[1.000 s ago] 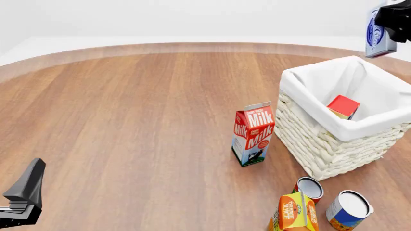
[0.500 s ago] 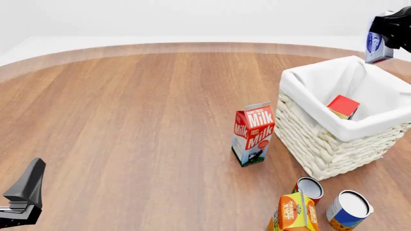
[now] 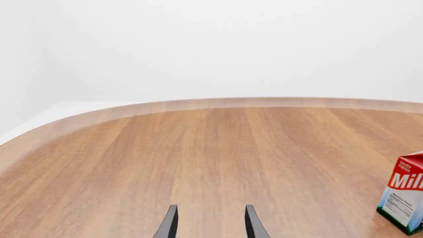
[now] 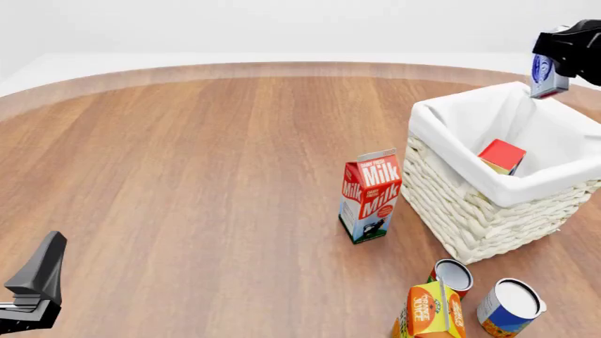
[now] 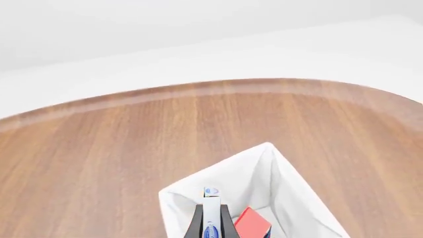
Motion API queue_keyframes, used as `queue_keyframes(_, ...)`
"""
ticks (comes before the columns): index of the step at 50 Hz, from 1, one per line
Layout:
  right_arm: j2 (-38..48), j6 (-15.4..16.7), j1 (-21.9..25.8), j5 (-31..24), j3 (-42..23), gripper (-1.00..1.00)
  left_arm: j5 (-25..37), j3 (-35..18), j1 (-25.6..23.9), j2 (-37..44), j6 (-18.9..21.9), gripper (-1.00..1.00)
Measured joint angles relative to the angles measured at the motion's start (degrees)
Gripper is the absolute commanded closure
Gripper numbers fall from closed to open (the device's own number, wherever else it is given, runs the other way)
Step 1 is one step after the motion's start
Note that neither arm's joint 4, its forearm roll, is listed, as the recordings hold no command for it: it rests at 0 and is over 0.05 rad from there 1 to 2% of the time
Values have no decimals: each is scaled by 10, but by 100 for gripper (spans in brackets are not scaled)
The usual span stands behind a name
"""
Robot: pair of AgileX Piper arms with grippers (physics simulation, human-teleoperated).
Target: Pick up the cream cheese box and the butter, and put them in the basket.
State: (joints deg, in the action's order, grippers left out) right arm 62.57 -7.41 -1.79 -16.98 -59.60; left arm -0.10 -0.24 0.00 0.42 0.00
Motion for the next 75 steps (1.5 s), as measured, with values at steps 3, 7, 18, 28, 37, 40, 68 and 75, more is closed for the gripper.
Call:
queue_keyframes(3,4,0,-1,4,2,100,0,0,0,0,0,-100)
queue_keyframes(7,9,1,-1,7,2,100,0,0,0,0,0,-100)
queue_keyframes(18,24,3,4,21,9,100,0,0,0,0,0,-100)
queue_keyframes(28,27,6,7,27,21,100,0,0,0,0,0,-100)
queue_keyframes(37,25,8,9,27,30,100,0,0,0,0,0,-100)
queue_keyframes(40,24,8,9,27,32,100,0,0,0,0,0,-100)
queue_keyframes(68,21,17,14,31,49,100,0,0,0,0,0,-100)
queue_keyframes(75,26,21,9,31,47,100,0,0,0,0,0,-100)
